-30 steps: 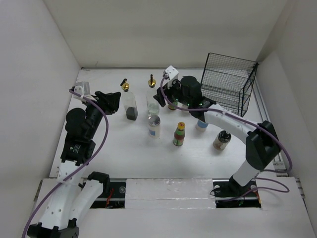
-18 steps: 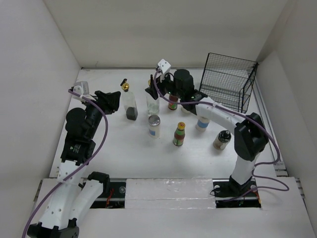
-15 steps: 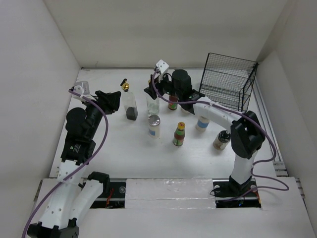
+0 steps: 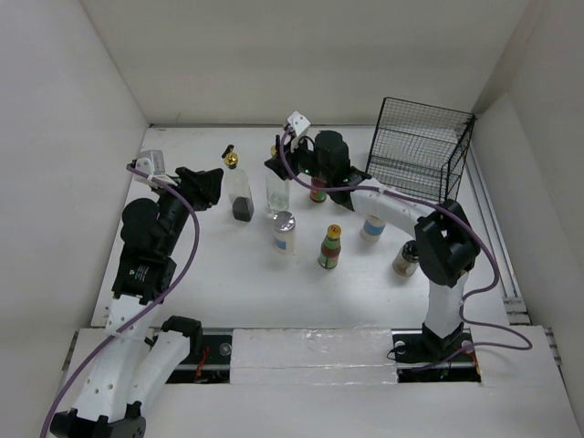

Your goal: Organize the condiment bottles

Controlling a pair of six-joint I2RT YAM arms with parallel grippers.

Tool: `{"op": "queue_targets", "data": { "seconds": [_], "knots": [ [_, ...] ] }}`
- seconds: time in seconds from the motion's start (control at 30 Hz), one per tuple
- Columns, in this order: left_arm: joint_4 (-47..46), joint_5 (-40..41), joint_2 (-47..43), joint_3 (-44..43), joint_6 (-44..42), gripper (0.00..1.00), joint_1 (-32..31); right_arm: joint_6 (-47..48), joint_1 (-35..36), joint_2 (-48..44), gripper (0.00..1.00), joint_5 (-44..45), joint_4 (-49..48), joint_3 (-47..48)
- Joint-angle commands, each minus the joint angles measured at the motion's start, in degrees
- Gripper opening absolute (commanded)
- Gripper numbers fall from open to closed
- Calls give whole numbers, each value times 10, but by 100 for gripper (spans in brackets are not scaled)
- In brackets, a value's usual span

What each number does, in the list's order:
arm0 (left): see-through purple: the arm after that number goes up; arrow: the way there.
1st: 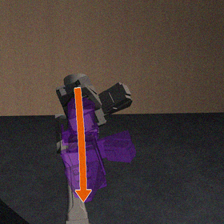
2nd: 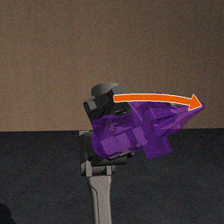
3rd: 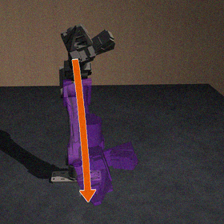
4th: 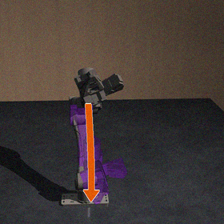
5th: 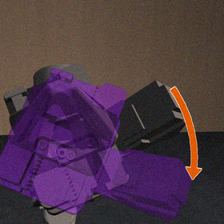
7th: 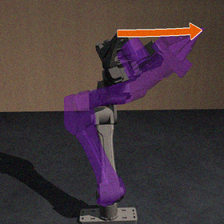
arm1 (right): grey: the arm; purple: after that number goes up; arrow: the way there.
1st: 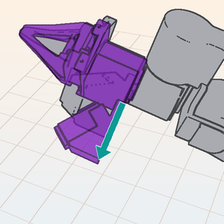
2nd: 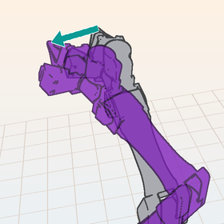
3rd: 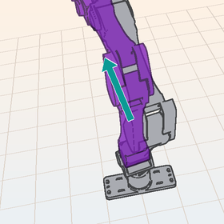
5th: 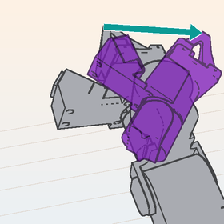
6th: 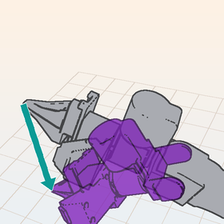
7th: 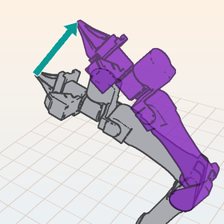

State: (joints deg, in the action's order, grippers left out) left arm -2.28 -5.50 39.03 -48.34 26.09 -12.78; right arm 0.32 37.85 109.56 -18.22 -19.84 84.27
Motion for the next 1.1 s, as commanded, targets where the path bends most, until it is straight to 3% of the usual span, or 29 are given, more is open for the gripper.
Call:
{"op": "queue_targets", "data": {
  "seconds": [0.0, 0.23, 0.47, 0.6, 0.83, 1.07],
  "knots": [
    [-26, -10, -7, 3, 4, 46, -2, -32, -5, -44, 12, -20, -102, 47],
    [-32, -10, -7, 3, 9, 46, -2, -55, -39, -86, 10, -19, -108, 148],
    [-31, -10, -12, 3, 9, 46, -2, -55, -99, -110, 8, 42, -82, 211],
    [-31, -16, -18, 3, 9, 46, -2, -55, -146, -110, 6, 95, -30, 259],
    [-31, -16, -12, 3, 9, 46, -2, -55, -235, -104, 6, 107, 42, 338],
    [-36, -29, -7, 3, 14, 46, -2, -55, -307, -98, 6, 114, 76, 352]
  ]
}}
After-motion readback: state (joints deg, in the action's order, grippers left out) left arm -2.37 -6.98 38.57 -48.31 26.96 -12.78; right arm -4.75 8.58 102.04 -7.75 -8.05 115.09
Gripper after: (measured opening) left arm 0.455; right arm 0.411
